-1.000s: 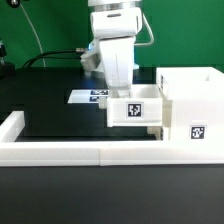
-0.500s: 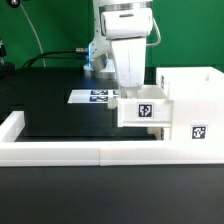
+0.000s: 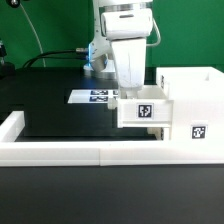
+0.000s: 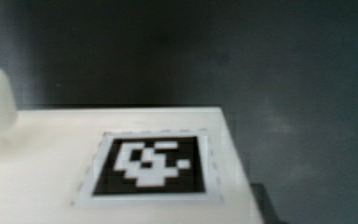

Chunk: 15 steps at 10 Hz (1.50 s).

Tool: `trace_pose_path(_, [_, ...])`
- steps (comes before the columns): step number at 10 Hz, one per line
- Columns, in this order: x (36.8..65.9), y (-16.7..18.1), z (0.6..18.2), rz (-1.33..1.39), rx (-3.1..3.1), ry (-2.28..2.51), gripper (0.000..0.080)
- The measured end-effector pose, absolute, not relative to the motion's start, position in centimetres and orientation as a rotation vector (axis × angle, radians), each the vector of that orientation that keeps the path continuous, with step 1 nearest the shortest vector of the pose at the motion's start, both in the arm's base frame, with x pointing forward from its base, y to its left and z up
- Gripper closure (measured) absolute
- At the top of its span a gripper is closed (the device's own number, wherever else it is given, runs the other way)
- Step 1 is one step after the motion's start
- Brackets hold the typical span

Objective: Assemble drawer

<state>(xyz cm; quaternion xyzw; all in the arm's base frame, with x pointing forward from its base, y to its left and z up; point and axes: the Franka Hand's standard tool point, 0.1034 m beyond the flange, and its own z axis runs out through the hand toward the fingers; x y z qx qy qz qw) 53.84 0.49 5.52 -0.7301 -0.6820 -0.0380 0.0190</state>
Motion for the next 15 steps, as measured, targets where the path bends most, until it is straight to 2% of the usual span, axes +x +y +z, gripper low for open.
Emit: trace_pose_path(15, [53.74,0.04,5.54,-0.072,-2.24,-2.151,0.0757])
